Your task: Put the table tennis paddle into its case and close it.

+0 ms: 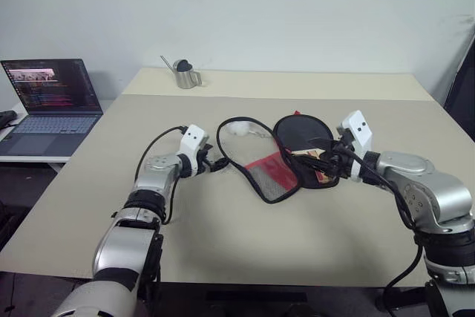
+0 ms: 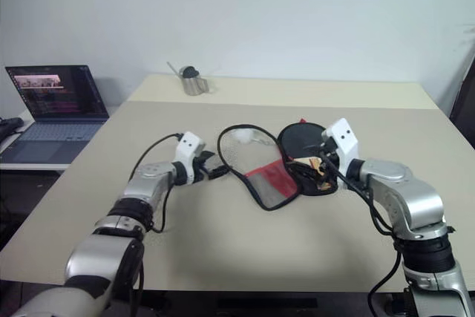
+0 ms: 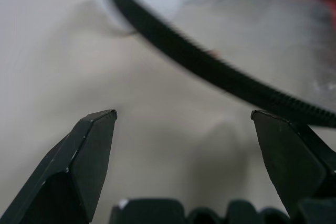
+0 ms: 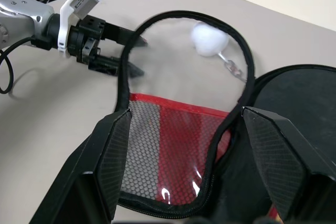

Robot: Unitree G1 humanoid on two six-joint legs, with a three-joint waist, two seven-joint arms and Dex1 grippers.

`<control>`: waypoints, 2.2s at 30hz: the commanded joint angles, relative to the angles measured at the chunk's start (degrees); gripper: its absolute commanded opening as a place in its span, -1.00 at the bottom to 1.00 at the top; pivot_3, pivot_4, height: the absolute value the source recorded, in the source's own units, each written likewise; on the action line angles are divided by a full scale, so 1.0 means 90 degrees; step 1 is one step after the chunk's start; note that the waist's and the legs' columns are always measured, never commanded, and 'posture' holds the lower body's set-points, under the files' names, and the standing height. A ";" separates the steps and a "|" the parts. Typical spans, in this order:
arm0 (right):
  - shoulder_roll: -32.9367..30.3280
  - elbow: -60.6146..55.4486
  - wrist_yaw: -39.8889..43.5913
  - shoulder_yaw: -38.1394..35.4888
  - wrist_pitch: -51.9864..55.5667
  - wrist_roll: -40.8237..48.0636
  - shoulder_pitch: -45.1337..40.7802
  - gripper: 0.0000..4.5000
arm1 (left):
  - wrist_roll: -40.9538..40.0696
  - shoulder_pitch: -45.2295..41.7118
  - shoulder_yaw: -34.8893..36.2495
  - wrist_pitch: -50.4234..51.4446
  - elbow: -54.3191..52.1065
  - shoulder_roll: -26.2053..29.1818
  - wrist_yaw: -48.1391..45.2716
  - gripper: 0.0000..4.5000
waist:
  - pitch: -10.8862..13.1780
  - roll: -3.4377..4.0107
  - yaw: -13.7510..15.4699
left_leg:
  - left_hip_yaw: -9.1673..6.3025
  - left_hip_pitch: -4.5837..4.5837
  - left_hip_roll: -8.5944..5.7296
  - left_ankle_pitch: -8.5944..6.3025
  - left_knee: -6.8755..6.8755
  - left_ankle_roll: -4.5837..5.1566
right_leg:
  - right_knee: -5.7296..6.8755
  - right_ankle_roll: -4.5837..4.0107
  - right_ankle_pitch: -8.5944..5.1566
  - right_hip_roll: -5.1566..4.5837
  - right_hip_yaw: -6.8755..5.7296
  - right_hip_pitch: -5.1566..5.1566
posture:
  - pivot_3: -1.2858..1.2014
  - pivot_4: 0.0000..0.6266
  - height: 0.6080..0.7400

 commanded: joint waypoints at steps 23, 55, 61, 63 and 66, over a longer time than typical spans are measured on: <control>-0.0798 0.0406 -0.0733 -0.1115 -0.0106 0.0097 -0.0047 0.62 | -0.0222 -0.1606 -0.0099 -0.0680 0.0132 -0.2009 -0.0109 1.00 | 0.0004 -0.0005 -0.0009 | 0.0007 -0.0012 -0.0010 0.0000 0.0016 0.0000 | -0.0002 0.0007 -0.0003 0.0003 0.0004 0.0001 | 0.03 -0.52 1.00; 0.0365 0.7179 -0.0483 0.0551 -0.3030 -0.2394 -0.2492 0.62 | -0.1759 0.1618 0.0376 0.2113 -0.6253 0.0802 -0.1204 1.00 | 0.0003 0.0003 -0.0119 | 0.0008 0.0010 0.0003 0.0001 0.0017 -0.0001 | 0.0010 0.0005 -0.0003 -0.0002 0.0019 0.0006 | 0.03 -0.52 1.00; 0.0523 0.8009 -0.0252 0.0537 -0.3173 -0.2530 -0.2814 0.62 | -0.1754 0.1652 0.0341 0.2150 -0.6324 0.0823 -0.1199 1.00 | 0.0003 0.0002 -0.0132 | 0.0008 0.0012 0.0004 0.0001 0.0017 -0.0001 | 0.0011 0.0005 -0.0002 -0.0002 0.0019 0.0007 | 0.03 -0.52 1.00; 0.0592 0.8201 -0.0122 0.0532 -0.3166 -0.2552 -0.2884 0.62 | -0.1763 0.1685 0.0346 0.2176 -0.6369 0.0853 -0.1209 1.00 | 0.0003 0.0002 -0.0142 | 0.0008 0.0012 0.0004 0.0001 0.0017 -0.0001 | 0.0011 0.0005 -0.0002 -0.0002 0.0019 0.0008 | 0.03 -0.52 1.00; 0.0755 0.8367 0.0088 0.0610 -0.3162 -0.2627 -0.2920 0.62 | -0.1781 0.1725 0.0381 0.2225 -0.6436 0.0928 -0.1222 1.00 | 0.0002 0.0003 -0.0171 | 0.0008 0.0014 0.0005 0.0001 0.0017 -0.0001 | 0.0011 0.0005 -0.0002 -0.0001 0.0020 0.0009 | 0.03 -0.52 1.00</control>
